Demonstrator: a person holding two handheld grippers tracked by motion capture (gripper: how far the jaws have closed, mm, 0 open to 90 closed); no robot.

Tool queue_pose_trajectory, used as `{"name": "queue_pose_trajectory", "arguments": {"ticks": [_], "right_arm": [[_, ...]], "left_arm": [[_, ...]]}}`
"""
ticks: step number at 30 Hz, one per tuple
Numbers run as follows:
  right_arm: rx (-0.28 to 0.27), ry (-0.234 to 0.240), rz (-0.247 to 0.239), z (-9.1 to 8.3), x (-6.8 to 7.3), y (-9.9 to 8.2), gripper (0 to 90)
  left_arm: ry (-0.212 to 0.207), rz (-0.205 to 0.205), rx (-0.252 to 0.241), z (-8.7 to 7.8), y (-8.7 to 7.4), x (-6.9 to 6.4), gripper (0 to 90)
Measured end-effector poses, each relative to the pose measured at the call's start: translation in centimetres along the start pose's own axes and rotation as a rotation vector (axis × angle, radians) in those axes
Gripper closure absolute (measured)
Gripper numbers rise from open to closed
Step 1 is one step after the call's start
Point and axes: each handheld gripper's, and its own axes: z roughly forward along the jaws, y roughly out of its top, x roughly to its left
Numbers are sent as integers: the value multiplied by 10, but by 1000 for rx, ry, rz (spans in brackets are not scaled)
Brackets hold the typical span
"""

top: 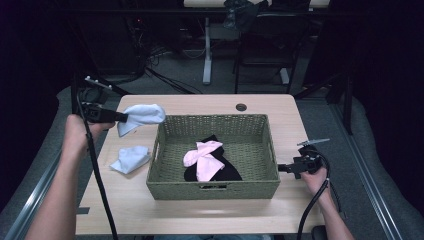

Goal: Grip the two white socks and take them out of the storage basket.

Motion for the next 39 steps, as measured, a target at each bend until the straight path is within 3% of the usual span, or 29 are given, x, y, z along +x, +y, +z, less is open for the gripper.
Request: {"name": "queue_pose_trajectory", "arguments": {"ticks": [12, 20, 25, 32, 36, 39], "right_arm": [[-2, -10, 5, 0, -1, 0, 20], [8, -10, 2, 0, -1, 0, 20], [10, -6, 17, 2, -3, -1, 21], [1, -15, -4, 0, 1, 0, 21], [3, -11, 5, 0, 0, 0, 21], [3, -9, 1, 0, 0, 0, 21]], "left_arm": [[57, -117, 24, 9, -44, 37, 827], [73, -184, 85, 39, -71, 59, 823], [84, -214, 122, 61, -83, 65, 823], [92, -251, 169, 92, -101, 71, 805], [86, -278, 197, 103, -109, 77, 711], [91, -294, 190, 102, -113, 76, 505]]}}
